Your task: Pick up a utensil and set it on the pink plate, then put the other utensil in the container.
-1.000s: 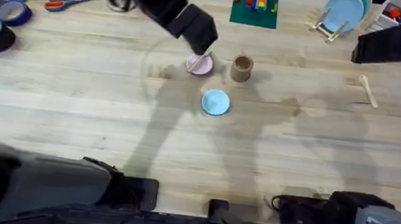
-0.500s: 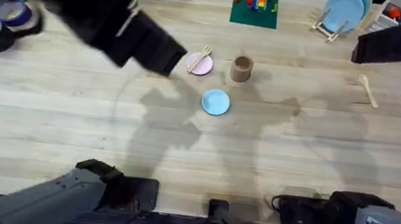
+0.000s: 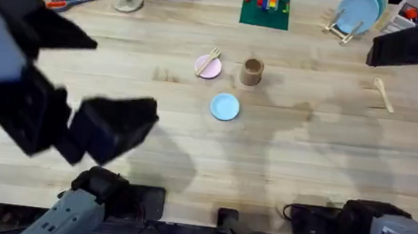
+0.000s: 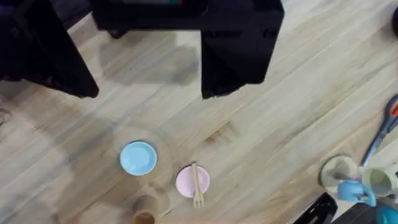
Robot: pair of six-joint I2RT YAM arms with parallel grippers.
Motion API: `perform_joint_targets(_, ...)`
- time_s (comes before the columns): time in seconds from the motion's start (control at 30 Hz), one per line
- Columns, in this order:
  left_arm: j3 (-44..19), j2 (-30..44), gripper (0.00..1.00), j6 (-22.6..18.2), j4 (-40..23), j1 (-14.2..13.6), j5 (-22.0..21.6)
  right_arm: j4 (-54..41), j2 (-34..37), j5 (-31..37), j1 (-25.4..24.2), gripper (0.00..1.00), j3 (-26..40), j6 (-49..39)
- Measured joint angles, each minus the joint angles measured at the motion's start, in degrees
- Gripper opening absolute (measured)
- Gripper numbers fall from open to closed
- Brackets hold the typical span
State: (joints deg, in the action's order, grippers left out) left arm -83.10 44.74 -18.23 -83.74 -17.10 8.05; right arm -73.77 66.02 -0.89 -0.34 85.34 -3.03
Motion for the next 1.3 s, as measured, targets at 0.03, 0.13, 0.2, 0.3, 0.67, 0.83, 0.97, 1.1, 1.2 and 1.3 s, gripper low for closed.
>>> perform_joint_targets(0.03,1.53,-1.36,0.993,-0.01,0.61,0.00,0.58,0.01,0.00,0.00,0.00,0.994,0.00,0.00)
perform_joint_targets(0.13,6.12,-4.73,0.994,-0.01,1.70,0.00,2.27,-0.01,0.00,0.00,0.00,0.994,0.00,0.02)
perform_joint_targets(0.2,8.81,-6.12,0.993,-0.03,2.27,0.00,3.07,0.01,0.00,0.00,0.00,0.994,0.00,0.00)
perform_joint_targets(0.3,11.92,-7.12,0.992,-0.01,3.81,0.00,4.31,0.01,0.00,0.00,0.00,0.994,0.00,0.00)
perform_joint_targets(0.67,12.89,-7.14,0.993,-0.01,6.40,0.00,5.90,-0.51,0.00,0.00,0.00,0.995,0.00,-2.98)
perform_joint_targets(0.83,12.89,-7.14,0.993,-0.01,6.40,0.00,5.90,-0.51,0.00,0.00,-1.03,0.995,0.00,-8.48)
perform_joint_targets(0.97,12.89,-7.14,0.993,-0.01,6.40,0.00,5.90,-0.51,0.00,0.00,-4.89,0.994,0.00,-12.75)
perform_joint_targets(1.1,12.89,-7.14,0.993,-0.01,6.40,0.00,5.90,-0.47,0.00,0.02,-9.79,0.995,0.00,-17.87)
perform_joint_targets(1.2,12.89,-7.14,0.993,-0.01,6.40,0.00,5.90,-0.11,0.08,0.02,-13.23,0.994,0.00,-21.42)
perform_joint_targets(1.3,12.89,-7.14,0.993,-0.01,6.40,0.00,5.90,0.23,1.10,0.02,-16.26,0.994,0.13,-23.37)
